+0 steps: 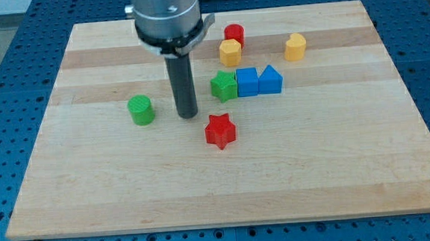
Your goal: Push the green circle to the left of the green star
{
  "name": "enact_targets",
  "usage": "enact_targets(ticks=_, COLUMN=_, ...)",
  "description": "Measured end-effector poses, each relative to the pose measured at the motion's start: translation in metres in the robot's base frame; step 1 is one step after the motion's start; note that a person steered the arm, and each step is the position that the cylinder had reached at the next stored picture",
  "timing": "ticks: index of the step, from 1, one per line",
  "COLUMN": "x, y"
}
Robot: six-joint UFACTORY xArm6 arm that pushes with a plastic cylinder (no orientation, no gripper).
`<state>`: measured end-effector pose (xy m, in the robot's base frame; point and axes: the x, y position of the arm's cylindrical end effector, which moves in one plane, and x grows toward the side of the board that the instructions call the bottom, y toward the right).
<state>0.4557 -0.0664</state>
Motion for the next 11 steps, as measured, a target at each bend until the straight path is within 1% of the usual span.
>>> enact_targets(ticks=1, x=0.022, y=-0.040)
enact_targets(ticks=2, x=0.032, y=-0.068)
enact_targets(ticks=3, x=0.022, y=-0.081)
enact_targets(ticks=5, x=-0.009, y=-0.082)
enact_targets(ticks=7, x=-0.037, y=-0.100)
enact_targets(ticks=9, x=-0.040, y=-0.103)
enact_targets(ticks=11, x=-0.041, y=-0.081)
